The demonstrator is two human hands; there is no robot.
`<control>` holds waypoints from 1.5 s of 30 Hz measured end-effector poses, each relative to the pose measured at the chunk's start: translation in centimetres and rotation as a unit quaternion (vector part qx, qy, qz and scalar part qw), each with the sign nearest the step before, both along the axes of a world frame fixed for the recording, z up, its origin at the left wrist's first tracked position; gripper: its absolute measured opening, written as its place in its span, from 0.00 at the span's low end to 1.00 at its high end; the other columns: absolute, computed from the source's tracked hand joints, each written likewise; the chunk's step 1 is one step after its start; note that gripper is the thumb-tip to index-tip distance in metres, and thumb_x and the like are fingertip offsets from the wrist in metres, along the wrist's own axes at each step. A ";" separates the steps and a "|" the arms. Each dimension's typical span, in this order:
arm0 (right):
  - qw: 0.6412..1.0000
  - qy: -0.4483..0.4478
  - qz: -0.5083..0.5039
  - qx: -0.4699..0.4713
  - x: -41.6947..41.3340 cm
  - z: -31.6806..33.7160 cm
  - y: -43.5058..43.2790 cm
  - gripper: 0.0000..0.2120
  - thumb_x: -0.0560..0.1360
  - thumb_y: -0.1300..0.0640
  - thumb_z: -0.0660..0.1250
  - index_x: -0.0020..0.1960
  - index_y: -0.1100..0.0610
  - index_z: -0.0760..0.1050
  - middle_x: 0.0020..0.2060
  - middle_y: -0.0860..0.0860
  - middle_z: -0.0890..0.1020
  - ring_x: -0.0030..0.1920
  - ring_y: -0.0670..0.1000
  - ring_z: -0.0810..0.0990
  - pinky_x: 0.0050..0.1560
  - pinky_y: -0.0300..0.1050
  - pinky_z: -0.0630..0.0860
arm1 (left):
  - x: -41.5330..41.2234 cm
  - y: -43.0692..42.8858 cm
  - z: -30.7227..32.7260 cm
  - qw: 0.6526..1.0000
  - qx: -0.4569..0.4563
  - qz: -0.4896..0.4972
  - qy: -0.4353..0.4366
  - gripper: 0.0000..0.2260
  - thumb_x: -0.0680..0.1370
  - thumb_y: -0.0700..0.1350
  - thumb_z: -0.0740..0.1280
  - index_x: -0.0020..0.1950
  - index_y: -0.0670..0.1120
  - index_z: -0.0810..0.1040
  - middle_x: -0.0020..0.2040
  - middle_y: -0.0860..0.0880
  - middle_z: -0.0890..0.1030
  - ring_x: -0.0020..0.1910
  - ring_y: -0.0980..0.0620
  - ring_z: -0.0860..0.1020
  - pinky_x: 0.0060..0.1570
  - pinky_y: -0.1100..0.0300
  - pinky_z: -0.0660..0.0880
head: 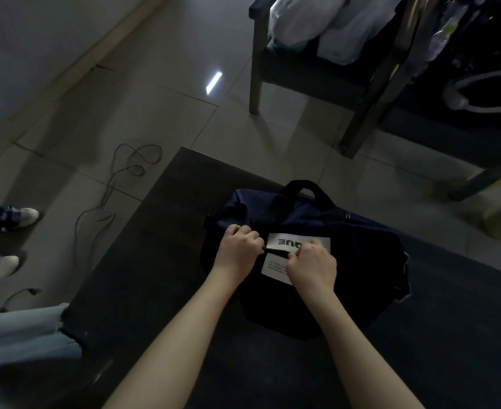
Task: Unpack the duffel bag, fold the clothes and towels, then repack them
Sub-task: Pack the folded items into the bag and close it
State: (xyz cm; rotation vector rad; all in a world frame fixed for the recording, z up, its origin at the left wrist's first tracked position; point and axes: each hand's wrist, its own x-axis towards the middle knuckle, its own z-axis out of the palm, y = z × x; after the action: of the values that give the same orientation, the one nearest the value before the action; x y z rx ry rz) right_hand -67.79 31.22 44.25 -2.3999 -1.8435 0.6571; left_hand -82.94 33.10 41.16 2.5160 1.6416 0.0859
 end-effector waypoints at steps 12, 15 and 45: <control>0.997 -0.021 -0.069 0.029 8.1 0.2 -3.2 0.08 0.76 0.56 0.64 0.46 0.61 0.77 0.44 0.56 0.80 0.47 0.57 0.78 0.52 0.51 0.71 | 3.5 -0.4 0.9 1.000 -0.026 0.012 -0.011 0.13 0.76 0.46 0.63 0.60 0.48 0.77 0.58 0.50 0.78 0.59 0.48 0.74 0.60 0.52 0.67; 0.995 0.028 -0.067 0.072 7.7 0.4 -3.5 0.06 0.74 0.58 0.67 0.42 0.61 0.77 0.40 0.55 0.80 0.42 0.57 0.79 0.51 0.52 0.72 | 8.2 -1.6 0.6 0.993 -0.042 -0.101 -0.038 0.22 0.65 0.51 0.75 0.57 0.48 0.80 0.55 0.49 0.81 0.55 0.48 0.79 0.55 0.53 0.75; 0.909 0.338 -0.242 -0.017 18.3 1.0 -10.7 0.10 0.76 0.58 0.67 0.39 0.63 0.75 0.35 0.58 0.79 0.36 0.52 0.75 0.35 0.44 0.71 | 12.8 -5.4 2.0 0.995 -0.066 0.046 -0.054 0.09 0.78 0.41 0.62 0.56 0.46 0.79 0.54 0.51 0.79 0.57 0.50 0.75 0.60 0.56 0.65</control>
State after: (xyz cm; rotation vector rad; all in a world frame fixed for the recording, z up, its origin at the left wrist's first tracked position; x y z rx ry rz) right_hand -49.45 20.48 45.27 -2.1064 -0.9275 1.2452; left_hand -70.16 27.73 43.19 2.2970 1.6628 0.1165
